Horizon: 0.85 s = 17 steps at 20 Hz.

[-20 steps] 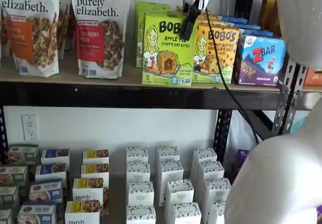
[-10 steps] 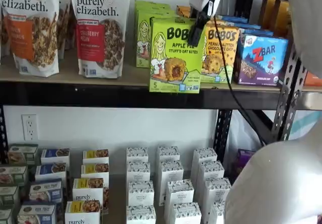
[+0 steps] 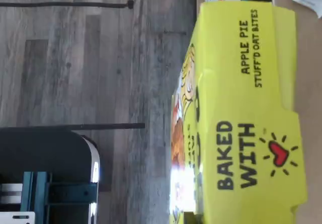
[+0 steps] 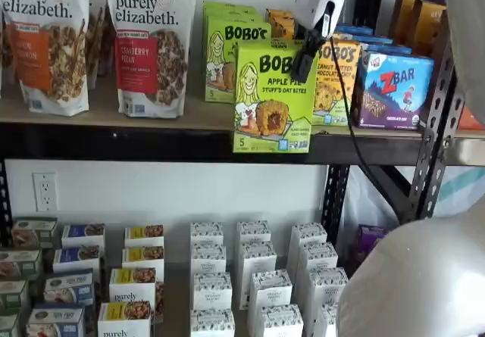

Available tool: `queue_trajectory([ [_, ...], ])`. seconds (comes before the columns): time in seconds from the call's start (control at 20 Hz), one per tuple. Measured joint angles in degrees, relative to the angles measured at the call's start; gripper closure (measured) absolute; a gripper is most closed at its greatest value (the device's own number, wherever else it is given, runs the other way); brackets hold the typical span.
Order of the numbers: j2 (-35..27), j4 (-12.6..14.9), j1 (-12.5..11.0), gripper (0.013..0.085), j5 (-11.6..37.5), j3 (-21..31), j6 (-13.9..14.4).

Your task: Pick the green box on the top shelf, the fourth from the left

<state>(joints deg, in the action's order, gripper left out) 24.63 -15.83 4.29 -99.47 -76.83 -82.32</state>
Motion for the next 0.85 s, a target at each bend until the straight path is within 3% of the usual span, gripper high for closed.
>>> queue_trajectory([
  [0.85, 3.5, 0.4, -1.0, 0.069, 0.3, 5.0, -1.4],
])
